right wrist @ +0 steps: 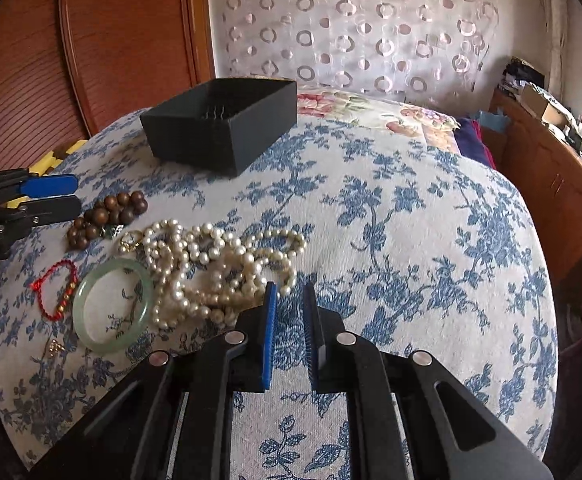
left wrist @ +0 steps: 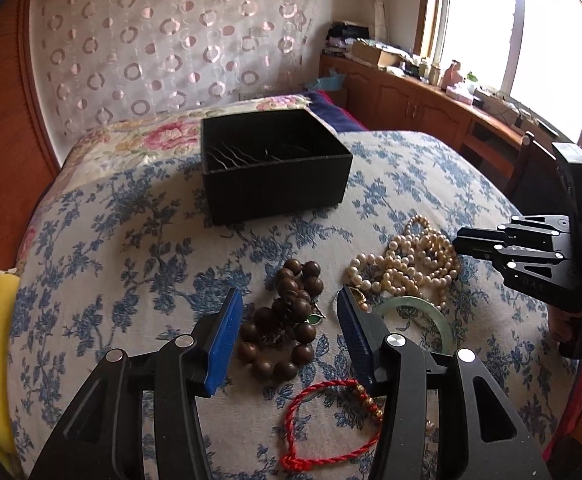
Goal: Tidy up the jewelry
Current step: 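Grasp the brown wooden bead bracelet with the left tool while the right tool reaches toward the pearls, then grasp the pearl necklace with the right tool while the left tool lifts the bead bracelet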
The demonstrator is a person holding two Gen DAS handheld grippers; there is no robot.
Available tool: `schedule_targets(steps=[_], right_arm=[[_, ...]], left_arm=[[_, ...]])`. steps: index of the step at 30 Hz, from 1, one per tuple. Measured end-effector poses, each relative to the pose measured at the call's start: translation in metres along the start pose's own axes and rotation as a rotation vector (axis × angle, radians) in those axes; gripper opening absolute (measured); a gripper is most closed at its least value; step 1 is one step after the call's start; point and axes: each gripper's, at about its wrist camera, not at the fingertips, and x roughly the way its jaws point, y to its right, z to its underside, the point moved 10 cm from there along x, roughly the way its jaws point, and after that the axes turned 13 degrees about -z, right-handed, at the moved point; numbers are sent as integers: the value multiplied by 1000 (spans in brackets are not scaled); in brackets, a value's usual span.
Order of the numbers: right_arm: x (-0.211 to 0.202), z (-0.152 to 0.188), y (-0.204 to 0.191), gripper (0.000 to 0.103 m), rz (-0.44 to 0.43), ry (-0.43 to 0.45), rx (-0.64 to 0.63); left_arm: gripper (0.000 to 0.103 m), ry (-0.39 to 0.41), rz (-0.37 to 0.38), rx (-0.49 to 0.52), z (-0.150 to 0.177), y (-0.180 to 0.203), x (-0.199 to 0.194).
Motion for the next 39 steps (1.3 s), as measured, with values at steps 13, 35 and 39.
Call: schedule_targets(steps=[13,35,39], right_arm=[[-11,-3,4,14,15,51,12],[-10,-4,3,14,34,48,-9],[-6,-9,-8,14,8,40,-19]], left_arm=[[34,-64,-3,-31,-6,7,24],[12,117,-1,-92,-33,-20,-44],[12,134,-3,-107,-32,-30,-51]])
